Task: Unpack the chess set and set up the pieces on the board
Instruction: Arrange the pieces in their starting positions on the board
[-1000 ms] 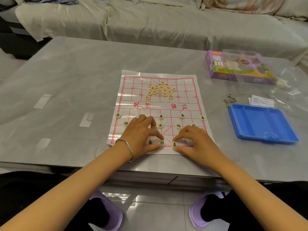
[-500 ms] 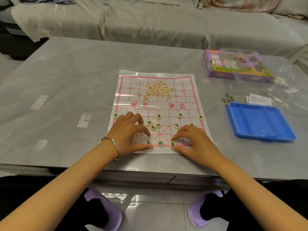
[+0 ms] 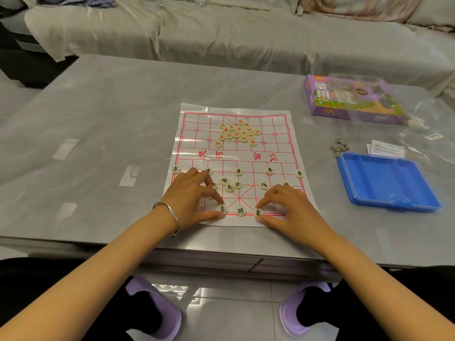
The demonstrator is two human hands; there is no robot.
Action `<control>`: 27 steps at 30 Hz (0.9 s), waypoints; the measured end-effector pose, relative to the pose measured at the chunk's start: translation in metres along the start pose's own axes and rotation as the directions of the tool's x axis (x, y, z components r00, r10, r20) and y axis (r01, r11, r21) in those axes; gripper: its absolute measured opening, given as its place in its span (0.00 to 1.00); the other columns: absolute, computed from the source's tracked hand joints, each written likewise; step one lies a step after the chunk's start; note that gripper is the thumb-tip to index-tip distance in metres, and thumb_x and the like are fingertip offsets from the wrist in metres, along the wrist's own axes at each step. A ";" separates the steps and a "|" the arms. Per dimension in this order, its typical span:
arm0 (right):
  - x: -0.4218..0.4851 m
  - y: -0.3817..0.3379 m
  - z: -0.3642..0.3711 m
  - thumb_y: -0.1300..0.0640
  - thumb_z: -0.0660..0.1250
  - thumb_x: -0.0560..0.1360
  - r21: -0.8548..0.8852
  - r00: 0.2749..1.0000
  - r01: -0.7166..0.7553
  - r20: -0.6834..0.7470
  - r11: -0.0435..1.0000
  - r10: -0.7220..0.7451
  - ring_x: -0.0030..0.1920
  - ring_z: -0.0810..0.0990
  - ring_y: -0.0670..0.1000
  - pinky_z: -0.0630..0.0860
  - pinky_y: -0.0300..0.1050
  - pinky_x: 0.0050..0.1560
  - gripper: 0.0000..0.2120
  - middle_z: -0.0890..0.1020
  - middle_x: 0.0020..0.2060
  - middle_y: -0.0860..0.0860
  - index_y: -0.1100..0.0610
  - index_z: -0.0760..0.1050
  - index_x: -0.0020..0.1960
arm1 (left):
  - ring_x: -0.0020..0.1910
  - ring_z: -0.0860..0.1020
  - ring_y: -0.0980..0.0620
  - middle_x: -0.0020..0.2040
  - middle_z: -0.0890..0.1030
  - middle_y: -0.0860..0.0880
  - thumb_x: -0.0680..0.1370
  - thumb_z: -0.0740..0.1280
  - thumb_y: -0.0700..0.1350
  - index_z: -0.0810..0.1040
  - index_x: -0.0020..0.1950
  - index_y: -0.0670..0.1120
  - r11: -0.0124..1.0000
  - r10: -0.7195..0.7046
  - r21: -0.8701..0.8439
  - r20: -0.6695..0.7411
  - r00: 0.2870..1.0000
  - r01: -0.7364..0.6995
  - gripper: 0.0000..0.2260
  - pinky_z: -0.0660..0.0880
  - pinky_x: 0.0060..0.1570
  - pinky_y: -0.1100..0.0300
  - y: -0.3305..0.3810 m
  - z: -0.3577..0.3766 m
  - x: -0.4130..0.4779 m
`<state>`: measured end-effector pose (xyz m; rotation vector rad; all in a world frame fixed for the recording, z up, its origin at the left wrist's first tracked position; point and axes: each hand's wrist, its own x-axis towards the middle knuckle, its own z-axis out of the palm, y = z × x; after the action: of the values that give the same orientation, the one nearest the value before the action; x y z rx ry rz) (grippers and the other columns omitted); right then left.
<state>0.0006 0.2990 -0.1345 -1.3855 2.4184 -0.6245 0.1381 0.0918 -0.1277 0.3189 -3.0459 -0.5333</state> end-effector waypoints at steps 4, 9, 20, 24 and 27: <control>0.000 -0.001 -0.001 0.43 0.67 0.72 -0.005 1.000 -0.008 0.010 1.000 0.008 0.60 0.70 0.43 0.65 0.43 0.64 0.15 0.75 0.57 0.42 0.45 0.76 0.57 | 0.57 0.67 0.52 0.55 0.73 0.52 0.69 0.68 0.61 0.80 0.54 0.57 1.000 0.006 0.008 0.011 1.000 -0.006 0.16 0.63 0.57 0.59 -0.003 -0.003 -0.001; 0.016 -0.014 -0.007 0.43 0.59 0.77 0.000 1.000 0.027 -0.007 1.000 -0.027 0.63 0.66 0.44 0.61 0.43 0.65 0.18 0.71 0.62 0.43 0.43 0.70 0.66 | 0.54 0.67 0.53 0.53 0.74 0.52 0.71 0.66 0.62 0.79 0.57 0.56 0.999 -0.044 0.019 -0.081 0.996 0.046 0.19 0.61 0.51 0.61 -0.011 -0.014 0.002; 0.030 -0.022 0.006 0.37 0.41 0.76 -0.165 0.975 0.131 0.201 0.978 -0.097 0.74 0.39 0.43 0.32 0.40 0.68 0.25 0.45 0.75 0.38 0.38 0.59 0.72 | 0.58 0.67 0.50 0.58 0.74 0.51 0.75 0.65 0.56 0.76 0.61 0.58 0.993 -0.039 0.116 0.006 0.999 0.038 0.16 0.63 0.55 0.59 -0.021 -0.013 0.003; 0.018 -0.007 0.002 0.30 0.35 0.72 -0.154 0.977 0.144 0.182 0.977 -0.115 0.74 0.40 0.42 0.36 0.43 0.71 0.31 0.49 0.74 0.37 0.34 0.60 0.69 | 0.58 0.67 0.51 0.58 0.74 0.51 0.75 0.65 0.56 0.77 0.60 0.57 0.992 -0.017 0.124 0.002 1.000 0.016 0.15 0.62 0.55 0.62 -0.021 -0.013 0.002; 0.018 -0.004 0.001 0.31 0.37 0.72 -0.126 0.982 0.122 0.161 0.984 -0.101 0.74 0.43 0.43 0.39 0.43 0.71 0.29 0.52 0.74 0.37 0.34 0.62 0.69 | 0.57 0.68 0.51 0.58 0.74 0.52 0.74 0.64 0.57 0.75 0.62 0.56 0.995 -0.021 0.099 -0.014 1.000 0.023 0.17 0.63 0.55 0.62 -0.020 -0.012 0.003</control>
<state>-0.0046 0.2812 -0.1341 -1.5715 2.3103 -0.3684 0.1395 0.0687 -0.1232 0.3582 -3.0661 -0.3797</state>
